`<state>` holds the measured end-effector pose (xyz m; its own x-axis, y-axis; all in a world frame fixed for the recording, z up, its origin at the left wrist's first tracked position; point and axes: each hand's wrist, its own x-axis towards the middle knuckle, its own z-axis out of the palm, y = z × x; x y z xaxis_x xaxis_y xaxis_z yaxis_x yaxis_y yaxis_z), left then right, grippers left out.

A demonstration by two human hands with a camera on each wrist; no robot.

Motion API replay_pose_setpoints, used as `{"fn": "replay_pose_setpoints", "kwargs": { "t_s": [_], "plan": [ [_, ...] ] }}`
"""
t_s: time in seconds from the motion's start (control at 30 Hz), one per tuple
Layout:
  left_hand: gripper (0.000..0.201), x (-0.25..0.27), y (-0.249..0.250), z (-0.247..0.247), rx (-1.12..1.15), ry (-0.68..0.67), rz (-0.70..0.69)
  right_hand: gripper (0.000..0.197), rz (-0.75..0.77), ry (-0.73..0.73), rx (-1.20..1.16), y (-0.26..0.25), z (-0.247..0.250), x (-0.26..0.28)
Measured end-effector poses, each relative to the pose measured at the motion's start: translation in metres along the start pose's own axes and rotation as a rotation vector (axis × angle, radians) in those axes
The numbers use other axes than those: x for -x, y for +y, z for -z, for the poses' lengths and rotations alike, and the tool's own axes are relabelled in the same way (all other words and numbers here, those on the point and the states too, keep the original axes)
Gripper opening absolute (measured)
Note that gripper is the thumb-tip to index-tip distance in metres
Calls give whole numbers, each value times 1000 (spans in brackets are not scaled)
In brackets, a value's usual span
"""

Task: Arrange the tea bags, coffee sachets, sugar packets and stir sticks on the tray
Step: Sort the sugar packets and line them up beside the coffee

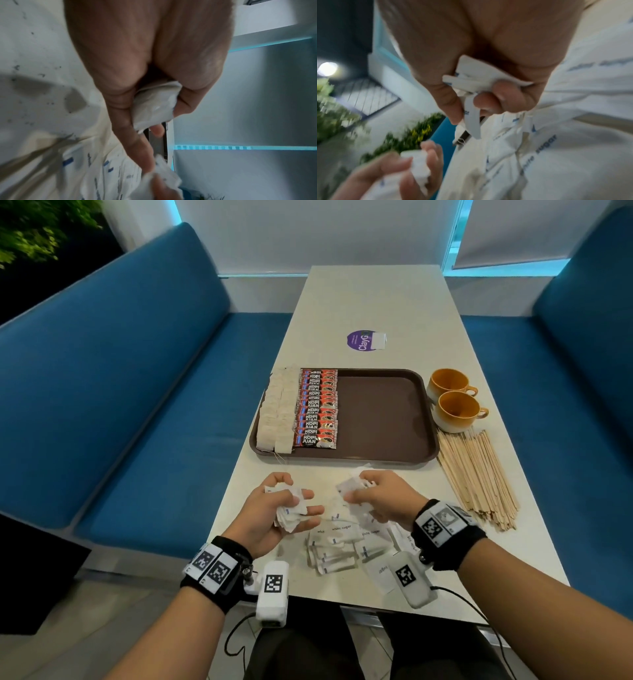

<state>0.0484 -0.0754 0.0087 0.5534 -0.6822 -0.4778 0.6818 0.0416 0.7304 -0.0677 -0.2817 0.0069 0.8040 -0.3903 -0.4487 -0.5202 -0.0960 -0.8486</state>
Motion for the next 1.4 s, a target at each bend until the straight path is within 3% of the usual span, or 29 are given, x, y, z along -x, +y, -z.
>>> {"fn": "replay_pose_setpoints", "kwargs": {
  "t_s": [0.07,0.13,0.23,0.37,0.47,0.63,0.77,0.9,1.07,1.13,1.2,1.33,1.4],
  "plan": [
    [46,-4,-4,0,-109,11,-50,11,-32,16,-226,6,9,6],
    [53,-8,-7,-2,-367,58,-160,4,-41,81,-328,14,16,11],
    [47,-14,-9,-8,-810,129,-269,4,-63,157,-518,22,25,24],
    [21,-25,-17,-31,-1286,121,-261,36,-100,194,-795,32,39,34],
    [20,-36,-25,-45,-1476,79,-272,50,-72,225,-837,34,52,37],
    [37,-51,-30,-55,-1625,16,-282,20,-40,268,-672,34,69,39],
    [40,-59,-33,-64,-1650,-50,-398,2,-31,334,-420,38,79,33],
    [40,-65,-33,-69,-1770,-55,-343,17,-75,332,-165,38,86,31],
    [13,-61,-24,-67,-1786,-35,-337,38,-118,322,69,39,86,34],
    [7,-61,-17,-70,-1748,-19,-361,30,-101,310,218,42,83,33],
    [12,-63,-14,-76,-1718,-25,-382,8,-110,271,351,44,80,34],
    [45,-69,-19,-81,-1776,-118,-339,56,-131,240,512,49,70,34],
    [52,-73,-23,-79,-1826,-128,-344,63,-127,242,523,49,63,35]
  ]
}}
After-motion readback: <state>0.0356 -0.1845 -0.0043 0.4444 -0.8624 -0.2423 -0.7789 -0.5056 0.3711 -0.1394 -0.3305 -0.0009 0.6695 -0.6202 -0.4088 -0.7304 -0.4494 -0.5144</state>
